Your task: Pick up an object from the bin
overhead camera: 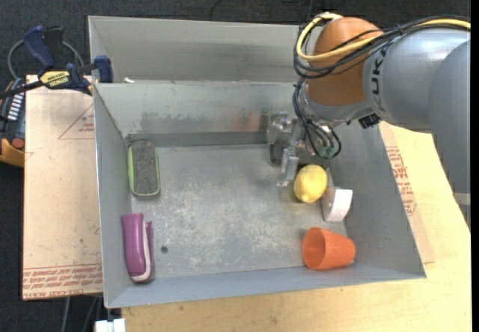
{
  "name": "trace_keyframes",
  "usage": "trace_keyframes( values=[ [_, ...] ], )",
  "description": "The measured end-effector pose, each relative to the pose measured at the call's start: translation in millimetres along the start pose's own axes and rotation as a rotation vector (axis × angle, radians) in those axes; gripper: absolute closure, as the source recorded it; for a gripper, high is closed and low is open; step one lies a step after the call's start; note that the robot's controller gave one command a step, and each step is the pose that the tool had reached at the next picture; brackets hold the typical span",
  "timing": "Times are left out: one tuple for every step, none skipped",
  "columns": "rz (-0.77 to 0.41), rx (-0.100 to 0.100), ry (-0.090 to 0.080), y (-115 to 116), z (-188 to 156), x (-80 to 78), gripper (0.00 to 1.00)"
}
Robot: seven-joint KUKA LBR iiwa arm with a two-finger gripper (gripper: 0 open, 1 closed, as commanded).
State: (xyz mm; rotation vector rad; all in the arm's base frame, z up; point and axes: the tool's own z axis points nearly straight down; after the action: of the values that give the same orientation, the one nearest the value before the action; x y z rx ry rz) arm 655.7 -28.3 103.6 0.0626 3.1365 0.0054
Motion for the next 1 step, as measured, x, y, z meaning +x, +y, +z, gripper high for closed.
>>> trace_keyframes(
  values=[
    [-0.148,0.000,0.000,-50.6,33.8,19.8,0.00]
  ],
)
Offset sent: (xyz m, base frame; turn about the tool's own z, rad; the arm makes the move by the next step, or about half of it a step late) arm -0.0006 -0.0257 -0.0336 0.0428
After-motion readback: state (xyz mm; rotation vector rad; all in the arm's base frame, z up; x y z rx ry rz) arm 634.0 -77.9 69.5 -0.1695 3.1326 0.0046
